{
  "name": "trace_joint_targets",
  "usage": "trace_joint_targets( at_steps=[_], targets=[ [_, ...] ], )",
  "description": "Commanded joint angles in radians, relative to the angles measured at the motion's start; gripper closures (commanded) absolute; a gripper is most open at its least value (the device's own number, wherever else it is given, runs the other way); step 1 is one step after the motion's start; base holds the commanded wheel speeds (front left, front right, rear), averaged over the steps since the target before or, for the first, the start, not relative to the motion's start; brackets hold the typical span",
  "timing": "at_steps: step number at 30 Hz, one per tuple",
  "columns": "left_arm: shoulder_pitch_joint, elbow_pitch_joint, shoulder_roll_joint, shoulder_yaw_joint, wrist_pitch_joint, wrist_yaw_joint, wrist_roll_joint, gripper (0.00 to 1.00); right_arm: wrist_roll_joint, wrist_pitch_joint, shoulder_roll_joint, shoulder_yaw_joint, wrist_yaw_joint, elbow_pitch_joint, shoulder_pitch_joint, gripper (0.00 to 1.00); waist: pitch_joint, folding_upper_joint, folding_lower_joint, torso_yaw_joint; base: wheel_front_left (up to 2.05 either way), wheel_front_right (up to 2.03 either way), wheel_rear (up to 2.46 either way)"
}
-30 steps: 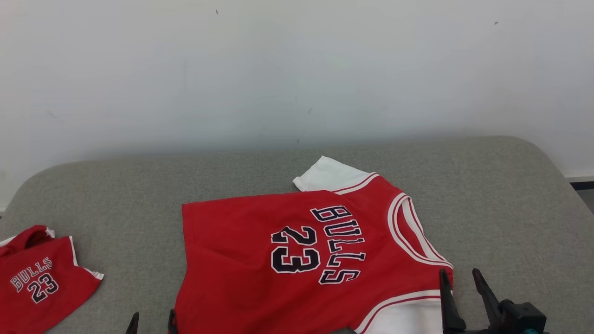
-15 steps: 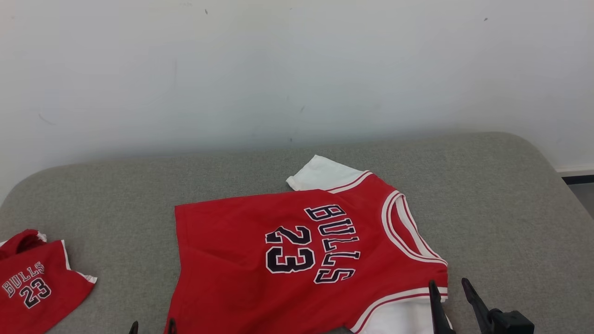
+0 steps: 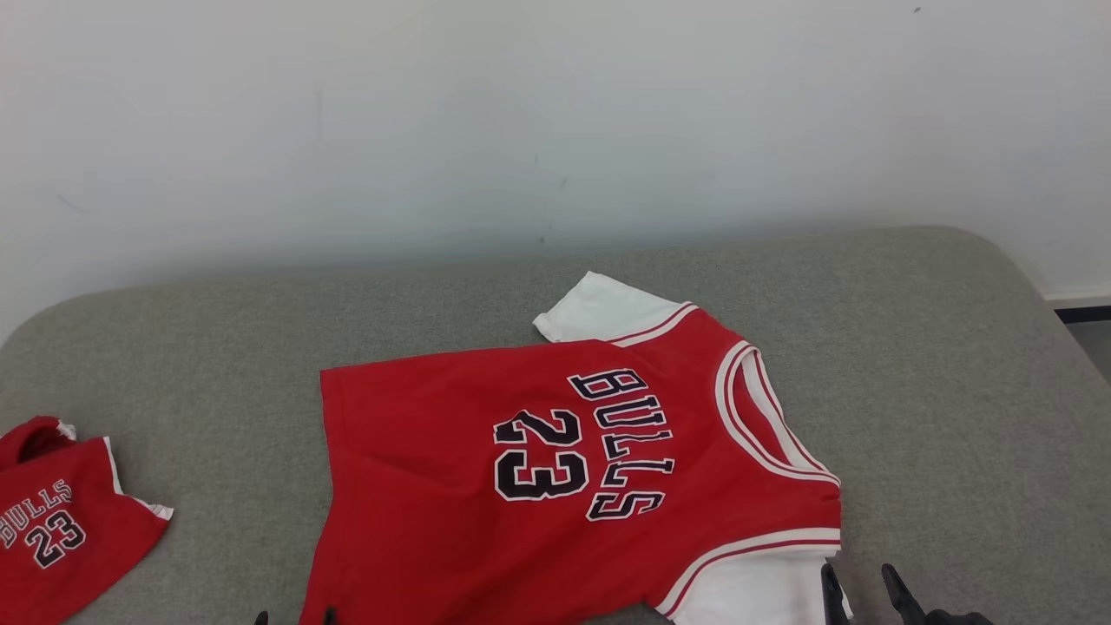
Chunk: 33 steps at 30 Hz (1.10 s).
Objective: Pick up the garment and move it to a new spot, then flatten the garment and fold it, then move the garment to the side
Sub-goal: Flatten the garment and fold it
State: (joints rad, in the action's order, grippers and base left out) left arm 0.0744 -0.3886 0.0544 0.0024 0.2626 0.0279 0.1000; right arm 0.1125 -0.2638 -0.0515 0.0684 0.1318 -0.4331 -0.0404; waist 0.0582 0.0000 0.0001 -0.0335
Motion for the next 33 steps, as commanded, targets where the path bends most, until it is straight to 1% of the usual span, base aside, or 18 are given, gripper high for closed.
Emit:
trace_joint_targets(
  at_steps=[1, 5, 12, 16, 20, 23, 26, 33],
  targets=[
    [-0.006, 0.0, -0.003, -0.002, 0.003, 0.005, 0.002, 0.0, -0.005, -0.001, 0.001, 0.004, -0.002, -0.003, -0.01, 0.0, -0.005, 0.0, -0.0001, 0.003, 0.0, 0.0, 0.0],
    [-0.003, -0.005, -0.004, -0.018, 0.003, 0.002, 0.01, 0.0, -0.021, -0.001, 0.001, 0.019, -0.002, -0.05, -0.017, 0.0, -0.015, 0.0, -0.0001, 0.007, 0.0, 0.0, 0.0],
    [-0.004, -0.017, -0.004, -0.053, 0.003, -0.008, 0.038, 0.0, -0.006, -0.001, 0.001, 0.035, -0.002, -0.146, 0.013, 0.0, -0.021, 0.0, -0.0001, 0.021, 0.0, 0.0, 0.0],
    [-0.011, -0.02, -0.004, -0.06, 0.003, -0.009, 0.05, 0.0, 0.0, -0.001, 0.001, 0.047, -0.002, -0.181, 0.034, 0.0, -0.03, 0.0, -0.0001, 0.033, 0.0, 0.0, 0.0],
    [-0.021, -0.035, -0.004, -0.06, 0.003, 0.012, 0.053, 0.0, -0.004, -0.001, 0.001, 0.047, -0.002, -0.216, 0.058, 0.0, -0.044, 0.0, -0.0001, 0.04, 0.0, 0.0, 0.0],
    [-0.032, -0.057, -0.004, -0.066, 0.003, 0.04, 0.067, 0.0, -0.008, -0.001, 0.001, 0.049, -0.002, -0.235, 0.075, 0.0, -0.052, 0.0, -0.0001, 0.045, 0.0, 0.0, 0.0],
    [-0.048, -0.073, -0.004, -0.048, 0.003, 0.056, 0.067, 0.0, -0.01, -0.001, 0.001, 0.05, -0.002, -0.243, 0.08, 0.0, -0.058, 0.0, -0.0001, 0.046, 0.0, 0.0, 0.0],
    [-0.073, -0.12, -0.001, -0.005, 0.003, 0.077, 0.059, 0.0, -0.021, -0.001, 0.001, 0.055, -0.002, -0.239, 0.083, 0.0, -0.074, 0.0, -0.0001, 0.043, 0.0, 0.0, 0.0]
  ],
)
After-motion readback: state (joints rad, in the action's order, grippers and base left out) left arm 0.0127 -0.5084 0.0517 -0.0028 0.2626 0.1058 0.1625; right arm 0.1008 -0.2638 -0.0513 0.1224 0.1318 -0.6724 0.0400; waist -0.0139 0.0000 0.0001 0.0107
